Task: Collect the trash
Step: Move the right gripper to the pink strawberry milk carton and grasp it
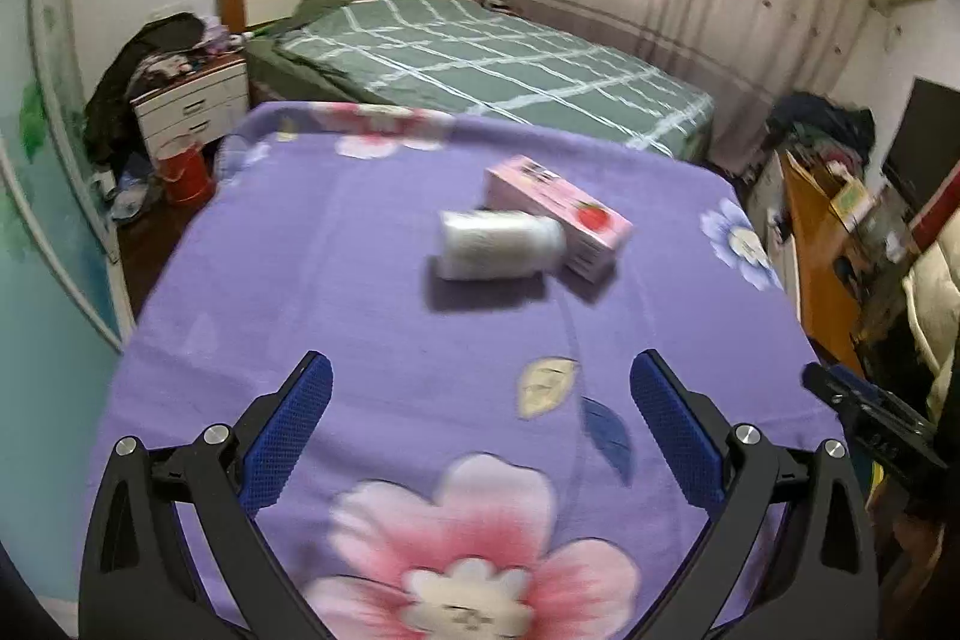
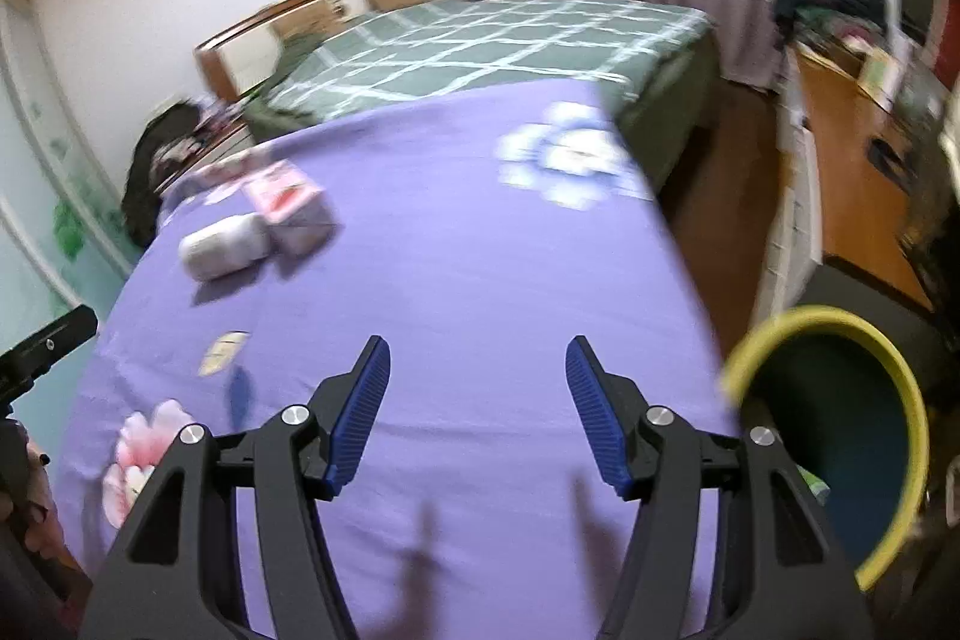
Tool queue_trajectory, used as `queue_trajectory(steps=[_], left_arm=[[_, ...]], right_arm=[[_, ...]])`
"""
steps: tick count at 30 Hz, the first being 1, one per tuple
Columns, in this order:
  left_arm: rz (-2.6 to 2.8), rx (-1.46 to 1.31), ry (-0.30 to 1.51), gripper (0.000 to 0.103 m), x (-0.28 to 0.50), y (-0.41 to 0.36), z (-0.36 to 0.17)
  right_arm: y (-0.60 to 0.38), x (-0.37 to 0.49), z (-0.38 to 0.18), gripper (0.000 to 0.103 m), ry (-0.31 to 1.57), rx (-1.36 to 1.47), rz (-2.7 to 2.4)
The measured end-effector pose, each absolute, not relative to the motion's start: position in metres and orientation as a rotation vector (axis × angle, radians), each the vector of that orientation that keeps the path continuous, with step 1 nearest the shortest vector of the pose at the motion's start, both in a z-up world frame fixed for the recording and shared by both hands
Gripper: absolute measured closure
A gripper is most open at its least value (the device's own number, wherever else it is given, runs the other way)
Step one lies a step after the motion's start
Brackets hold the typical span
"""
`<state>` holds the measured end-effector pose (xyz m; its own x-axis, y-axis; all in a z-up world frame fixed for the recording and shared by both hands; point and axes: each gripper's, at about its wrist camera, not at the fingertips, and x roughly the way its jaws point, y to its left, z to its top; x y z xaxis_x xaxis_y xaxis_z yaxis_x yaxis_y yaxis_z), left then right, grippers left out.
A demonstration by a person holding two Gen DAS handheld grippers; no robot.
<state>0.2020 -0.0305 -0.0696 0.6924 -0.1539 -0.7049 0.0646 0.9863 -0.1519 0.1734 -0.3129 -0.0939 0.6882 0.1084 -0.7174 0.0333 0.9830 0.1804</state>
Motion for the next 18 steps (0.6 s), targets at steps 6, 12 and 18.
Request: queue_trajectory(steps=[6, 12, 18], left_arm=[[-0.05, -0.144, 0.757, 0.005, 0.207, 0.014, -0.061], [-0.046, -0.174, 0.772, 0.005, 0.215, 0.042, -0.067], [-0.068, -0.194, 0.787, 0.005, 0.225, 0.043, -0.073]], right_arm=[[-0.242, 0.215, -0.093, 0.045, 0.827, 0.121, 0.143], [-0.219, 0.263, -0.101, 0.045, 0.851, 0.054, 0.149], [-0.214, 0.298, -0.115, 0.045, 0.869, -0.001, 0.139]])
